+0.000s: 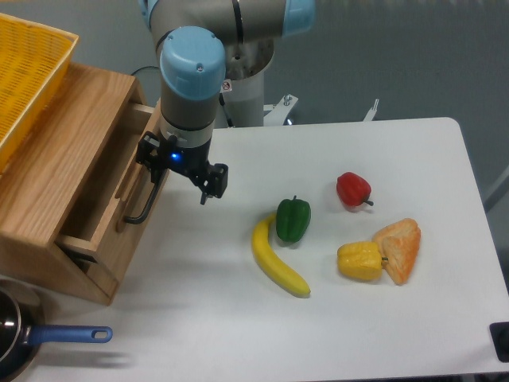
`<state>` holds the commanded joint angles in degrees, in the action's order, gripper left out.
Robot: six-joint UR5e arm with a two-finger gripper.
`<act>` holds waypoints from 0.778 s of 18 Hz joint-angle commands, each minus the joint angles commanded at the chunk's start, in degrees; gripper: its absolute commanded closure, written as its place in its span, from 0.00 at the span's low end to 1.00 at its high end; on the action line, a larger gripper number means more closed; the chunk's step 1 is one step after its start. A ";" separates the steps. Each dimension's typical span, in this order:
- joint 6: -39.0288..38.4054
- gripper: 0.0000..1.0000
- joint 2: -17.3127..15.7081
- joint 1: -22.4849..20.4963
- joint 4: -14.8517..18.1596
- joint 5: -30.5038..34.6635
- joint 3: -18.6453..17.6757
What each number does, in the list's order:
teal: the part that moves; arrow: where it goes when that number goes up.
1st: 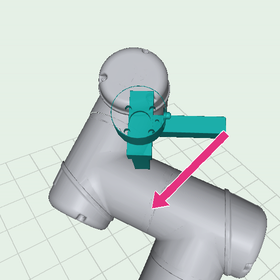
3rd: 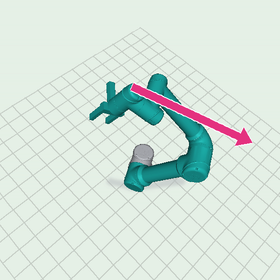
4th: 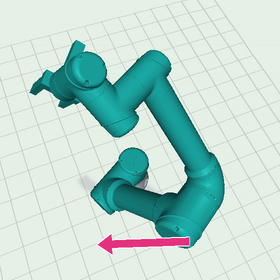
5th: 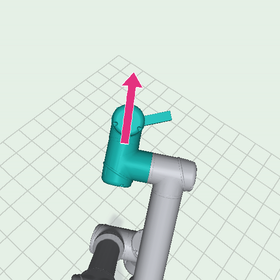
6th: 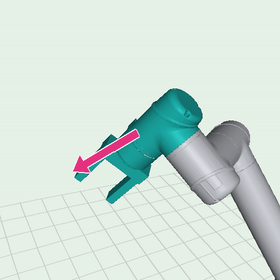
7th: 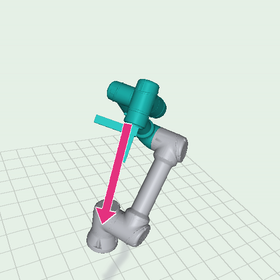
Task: Slide open the top drawer
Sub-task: 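Pull the drawer handle outward from the cabinet with the gripper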
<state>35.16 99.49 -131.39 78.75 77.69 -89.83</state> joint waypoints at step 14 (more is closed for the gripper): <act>5.71 0.00 0.70 -4.13 0.18 1.41 0.62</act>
<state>40.86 100.20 -135.52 78.93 79.10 -89.21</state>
